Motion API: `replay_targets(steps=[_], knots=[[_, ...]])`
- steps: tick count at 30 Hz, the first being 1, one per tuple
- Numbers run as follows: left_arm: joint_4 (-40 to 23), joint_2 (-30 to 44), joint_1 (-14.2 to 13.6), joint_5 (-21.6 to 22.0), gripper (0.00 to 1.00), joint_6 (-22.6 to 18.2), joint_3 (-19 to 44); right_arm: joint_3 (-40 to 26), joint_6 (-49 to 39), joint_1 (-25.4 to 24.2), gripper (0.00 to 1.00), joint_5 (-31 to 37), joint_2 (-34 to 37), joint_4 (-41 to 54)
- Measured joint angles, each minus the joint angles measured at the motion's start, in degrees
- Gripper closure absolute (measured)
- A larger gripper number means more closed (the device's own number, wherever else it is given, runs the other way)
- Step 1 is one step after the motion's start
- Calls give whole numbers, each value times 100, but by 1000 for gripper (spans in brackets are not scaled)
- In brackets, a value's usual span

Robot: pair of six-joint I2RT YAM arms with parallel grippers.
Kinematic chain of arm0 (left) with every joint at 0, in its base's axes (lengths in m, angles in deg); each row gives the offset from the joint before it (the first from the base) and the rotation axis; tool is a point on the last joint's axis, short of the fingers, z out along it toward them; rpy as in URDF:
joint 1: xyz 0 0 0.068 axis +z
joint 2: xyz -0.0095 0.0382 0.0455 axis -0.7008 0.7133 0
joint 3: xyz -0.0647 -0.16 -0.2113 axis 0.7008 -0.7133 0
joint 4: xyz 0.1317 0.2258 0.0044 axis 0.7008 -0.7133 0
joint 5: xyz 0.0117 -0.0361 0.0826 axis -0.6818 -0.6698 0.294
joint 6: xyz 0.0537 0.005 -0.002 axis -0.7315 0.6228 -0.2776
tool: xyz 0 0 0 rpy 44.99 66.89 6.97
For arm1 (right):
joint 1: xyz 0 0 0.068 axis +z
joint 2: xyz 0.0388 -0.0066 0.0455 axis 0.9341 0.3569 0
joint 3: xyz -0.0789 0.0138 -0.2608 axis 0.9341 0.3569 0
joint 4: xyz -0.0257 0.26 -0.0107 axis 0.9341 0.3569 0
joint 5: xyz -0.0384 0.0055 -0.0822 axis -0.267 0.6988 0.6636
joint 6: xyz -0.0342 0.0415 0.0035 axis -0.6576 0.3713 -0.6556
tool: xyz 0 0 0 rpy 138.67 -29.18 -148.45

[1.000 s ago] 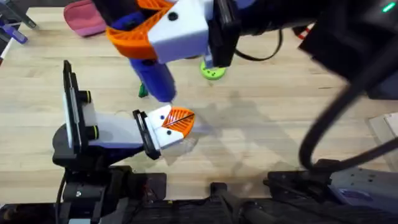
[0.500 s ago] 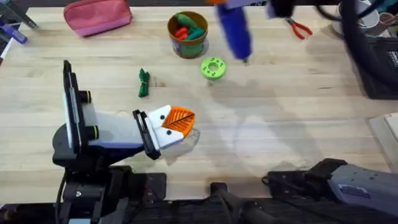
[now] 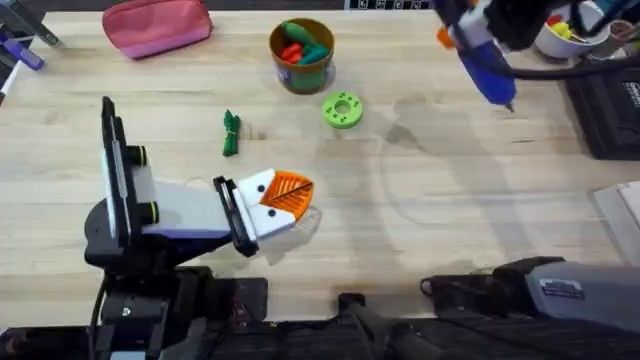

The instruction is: Pick up the gripper from the table and insert it into the empty holder that is missing its gripper. Then pick up a screw, insert it into the mounting hole, and use the screwdriver to tighten it. Finally, clean up the table by picking up the vegetable and placing it into the bucket.

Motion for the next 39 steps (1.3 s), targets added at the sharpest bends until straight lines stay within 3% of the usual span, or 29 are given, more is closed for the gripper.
replay_targets(steps=[11, 21, 29, 30, 36, 37, 39], knots=[[0, 0, 0, -2, 981, 0, 0, -2, -1293, -84, 993, 1243, 1725, 136], [0, 0, 0, 0, 981, 0, 0, -2, -1689, 40, 993, 1656, 3049, -147], [2, 0, 0, 0, 981, 0, 0, -2, -1749, 272, 993, 1728, 3475, -292], [0, 0, 0, 0, 981, 0, 0, -2, -1745, 295, 957, 1726, 3473, -292], [0, 0, 0, 0, 981, 0, 0, -35, -1747, 307, 107, 1815, 3473, -274], [0, 0, 0, 0, 981, 0, 0, -40, -1765, 305, 36, 1830, 3473, -278], [0, 0, 0, 0, 981, 0, 0, -46, -1764, 305, 10, 1846, 3473, -276]])
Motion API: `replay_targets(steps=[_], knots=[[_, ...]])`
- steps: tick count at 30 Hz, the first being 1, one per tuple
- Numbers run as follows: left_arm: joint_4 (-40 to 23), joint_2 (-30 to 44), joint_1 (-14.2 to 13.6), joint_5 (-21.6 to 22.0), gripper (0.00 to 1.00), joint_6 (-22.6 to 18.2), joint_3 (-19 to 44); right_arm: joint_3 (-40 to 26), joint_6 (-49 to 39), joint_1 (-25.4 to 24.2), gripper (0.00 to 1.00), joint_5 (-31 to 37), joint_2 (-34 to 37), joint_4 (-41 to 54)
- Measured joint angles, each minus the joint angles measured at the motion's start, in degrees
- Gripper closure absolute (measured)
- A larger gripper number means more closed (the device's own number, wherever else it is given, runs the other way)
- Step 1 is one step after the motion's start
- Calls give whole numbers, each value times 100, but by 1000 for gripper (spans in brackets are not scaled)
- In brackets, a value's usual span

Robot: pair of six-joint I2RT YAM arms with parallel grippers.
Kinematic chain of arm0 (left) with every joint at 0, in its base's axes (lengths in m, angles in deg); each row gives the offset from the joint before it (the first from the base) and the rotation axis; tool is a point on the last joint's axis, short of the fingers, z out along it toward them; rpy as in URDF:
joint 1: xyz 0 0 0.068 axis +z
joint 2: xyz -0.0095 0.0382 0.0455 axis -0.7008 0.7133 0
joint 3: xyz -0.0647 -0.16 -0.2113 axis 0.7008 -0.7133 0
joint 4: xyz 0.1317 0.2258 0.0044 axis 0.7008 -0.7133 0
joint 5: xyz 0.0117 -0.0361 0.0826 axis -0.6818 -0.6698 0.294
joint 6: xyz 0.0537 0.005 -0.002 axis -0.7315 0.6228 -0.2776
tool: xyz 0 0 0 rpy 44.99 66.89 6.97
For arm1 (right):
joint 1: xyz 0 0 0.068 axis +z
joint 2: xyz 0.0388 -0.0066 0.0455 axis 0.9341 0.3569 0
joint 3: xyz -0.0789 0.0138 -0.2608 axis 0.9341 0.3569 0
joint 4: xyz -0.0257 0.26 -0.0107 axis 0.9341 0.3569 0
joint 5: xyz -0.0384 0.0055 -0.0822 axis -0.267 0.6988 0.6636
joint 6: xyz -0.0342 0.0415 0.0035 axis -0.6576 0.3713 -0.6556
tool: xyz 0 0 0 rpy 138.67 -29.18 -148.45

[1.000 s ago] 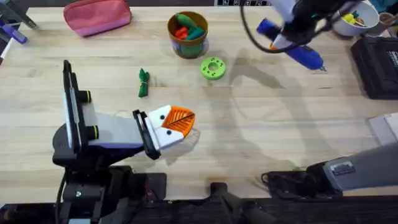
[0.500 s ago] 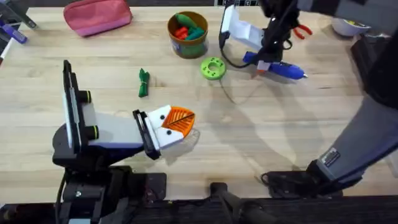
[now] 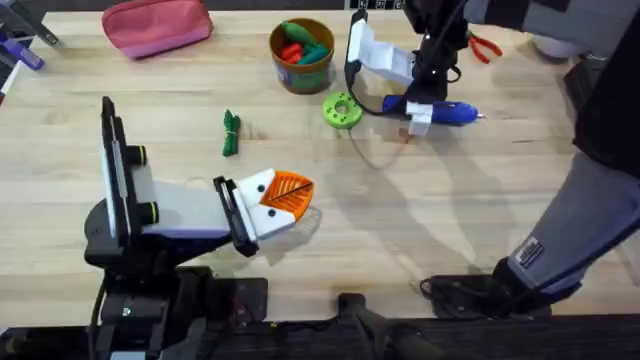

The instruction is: Pick up the gripper from the table and insert it into the empty holder that is missing its gripper. Then pick up a screw, insert it into the mounting hole, and use the screwdriver to tighten it. Finally, clean up the table by picking up the vegetable and placing it into the bucket.

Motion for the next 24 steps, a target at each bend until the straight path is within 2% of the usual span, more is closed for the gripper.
replay_targets(steps=[10, 18, 24], knots=[[0, 0, 0, 0, 981, 0, 0, 0, 639, 40, 10, 4, -199, 257], [1, 0, 0, 0, 981, 0, 0, -11, 1250, 153, 8, -401, -1516, 385], [1, 0, 0, 0, 981, 0, 0, -17, 2534, 153, 8, -937, -2583, 286]])
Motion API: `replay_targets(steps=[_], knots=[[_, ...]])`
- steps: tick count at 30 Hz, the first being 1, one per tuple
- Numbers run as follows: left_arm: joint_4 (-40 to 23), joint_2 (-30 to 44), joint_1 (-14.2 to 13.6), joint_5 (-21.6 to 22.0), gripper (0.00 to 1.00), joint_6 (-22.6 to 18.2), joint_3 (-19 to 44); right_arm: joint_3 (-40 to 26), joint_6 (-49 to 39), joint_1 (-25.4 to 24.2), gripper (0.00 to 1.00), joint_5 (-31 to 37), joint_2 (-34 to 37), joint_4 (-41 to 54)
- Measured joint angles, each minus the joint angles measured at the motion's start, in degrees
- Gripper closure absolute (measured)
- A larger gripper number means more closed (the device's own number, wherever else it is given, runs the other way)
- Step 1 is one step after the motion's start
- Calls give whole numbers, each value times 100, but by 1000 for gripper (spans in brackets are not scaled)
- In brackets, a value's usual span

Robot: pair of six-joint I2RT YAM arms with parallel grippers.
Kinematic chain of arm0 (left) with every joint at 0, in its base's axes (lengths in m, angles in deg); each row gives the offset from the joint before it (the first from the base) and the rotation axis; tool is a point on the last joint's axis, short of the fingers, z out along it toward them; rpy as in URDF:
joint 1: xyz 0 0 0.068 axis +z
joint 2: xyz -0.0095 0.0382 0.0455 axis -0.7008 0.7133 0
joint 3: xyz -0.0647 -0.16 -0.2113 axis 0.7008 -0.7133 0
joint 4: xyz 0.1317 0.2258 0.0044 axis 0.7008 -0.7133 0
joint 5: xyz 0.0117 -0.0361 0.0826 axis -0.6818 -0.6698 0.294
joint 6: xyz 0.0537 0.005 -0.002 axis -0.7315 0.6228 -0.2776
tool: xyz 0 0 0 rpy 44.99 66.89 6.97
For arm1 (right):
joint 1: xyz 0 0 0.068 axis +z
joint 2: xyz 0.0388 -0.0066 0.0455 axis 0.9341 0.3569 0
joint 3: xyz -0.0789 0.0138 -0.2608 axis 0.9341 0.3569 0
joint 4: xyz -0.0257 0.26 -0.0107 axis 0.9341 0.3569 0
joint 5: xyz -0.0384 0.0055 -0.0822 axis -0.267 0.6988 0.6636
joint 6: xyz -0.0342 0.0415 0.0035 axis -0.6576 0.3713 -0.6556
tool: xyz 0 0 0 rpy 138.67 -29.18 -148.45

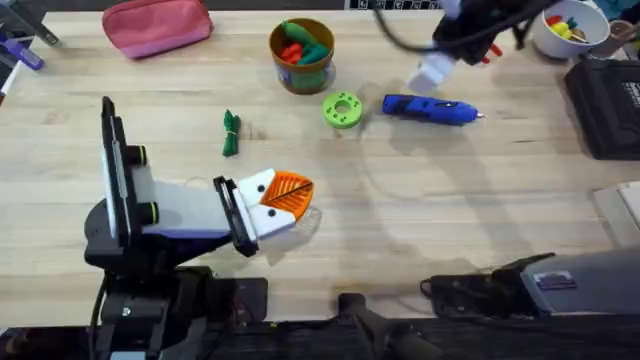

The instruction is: Pick up the gripper from the table and insert it into the empty holder that is missing its gripper. Then pick up a screw, insert it into the mounting hole, and use the screwdriver to tighten it. Finally, clean up the table by picking up the vegetable and placing it into the bucket.

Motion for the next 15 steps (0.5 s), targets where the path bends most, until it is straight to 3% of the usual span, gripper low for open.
replay_targets(steps=[8, 15], knots=[[-1, 0, 0, 0, 981, 0, 0, -35, 2132, 0, 7, -535, -869, 247], [1, 0, 0, 0, 981, 0, 0, 211, 2771, -9, 8, -608, -1338, 310]])
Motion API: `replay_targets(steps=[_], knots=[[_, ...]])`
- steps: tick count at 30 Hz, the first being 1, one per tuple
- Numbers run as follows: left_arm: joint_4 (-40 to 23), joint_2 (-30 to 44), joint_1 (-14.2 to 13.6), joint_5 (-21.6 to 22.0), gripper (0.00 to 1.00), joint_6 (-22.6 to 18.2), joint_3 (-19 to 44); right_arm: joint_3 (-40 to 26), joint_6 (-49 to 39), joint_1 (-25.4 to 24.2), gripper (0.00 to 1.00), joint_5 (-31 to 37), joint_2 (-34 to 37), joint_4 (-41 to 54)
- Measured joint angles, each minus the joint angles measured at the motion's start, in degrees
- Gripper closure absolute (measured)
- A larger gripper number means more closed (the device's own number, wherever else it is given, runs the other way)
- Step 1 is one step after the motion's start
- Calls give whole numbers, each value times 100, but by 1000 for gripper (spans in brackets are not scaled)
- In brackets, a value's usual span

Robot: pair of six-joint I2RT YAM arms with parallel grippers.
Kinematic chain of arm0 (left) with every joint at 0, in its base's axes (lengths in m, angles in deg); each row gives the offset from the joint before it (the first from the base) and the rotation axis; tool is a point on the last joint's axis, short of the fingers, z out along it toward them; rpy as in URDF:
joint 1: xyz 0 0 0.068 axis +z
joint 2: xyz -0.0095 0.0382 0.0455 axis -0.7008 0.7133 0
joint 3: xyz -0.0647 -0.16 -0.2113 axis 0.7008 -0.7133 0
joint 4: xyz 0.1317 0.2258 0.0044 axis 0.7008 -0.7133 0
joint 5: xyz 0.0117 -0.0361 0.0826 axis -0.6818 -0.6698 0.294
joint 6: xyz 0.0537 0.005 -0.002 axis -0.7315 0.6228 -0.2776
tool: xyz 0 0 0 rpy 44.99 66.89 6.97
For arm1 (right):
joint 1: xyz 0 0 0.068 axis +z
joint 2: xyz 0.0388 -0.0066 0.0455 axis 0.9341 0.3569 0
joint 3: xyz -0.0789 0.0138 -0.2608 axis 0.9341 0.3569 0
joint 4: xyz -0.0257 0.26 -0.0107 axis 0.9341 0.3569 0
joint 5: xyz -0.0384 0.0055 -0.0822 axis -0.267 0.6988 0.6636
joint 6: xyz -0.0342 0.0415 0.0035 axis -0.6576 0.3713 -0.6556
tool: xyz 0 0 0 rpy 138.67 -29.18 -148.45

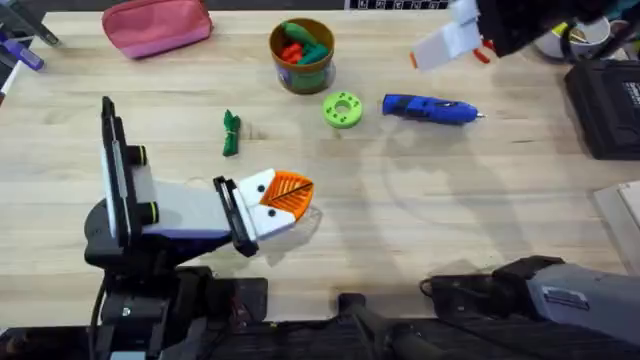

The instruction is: Pick up the gripper from the table and insert it into the empty holder that is missing its gripper. Then pick up a screw, insert it into the mounting hole, and use the screwdriver to tighten it. Finally, clean up the table by picking up the vegetable and placing it into the bucket.

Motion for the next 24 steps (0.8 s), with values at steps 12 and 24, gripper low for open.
replay_targets(steps=[12, 24], knots=[[-2, 0, 0, 0, 300, -17, 0, 1816, 555, -592, 8, -59, -1314, -881], [342, 0, 0, 225, 15, 272, -11, 1870, 682, -647, 10, -59, -1371, -920]])
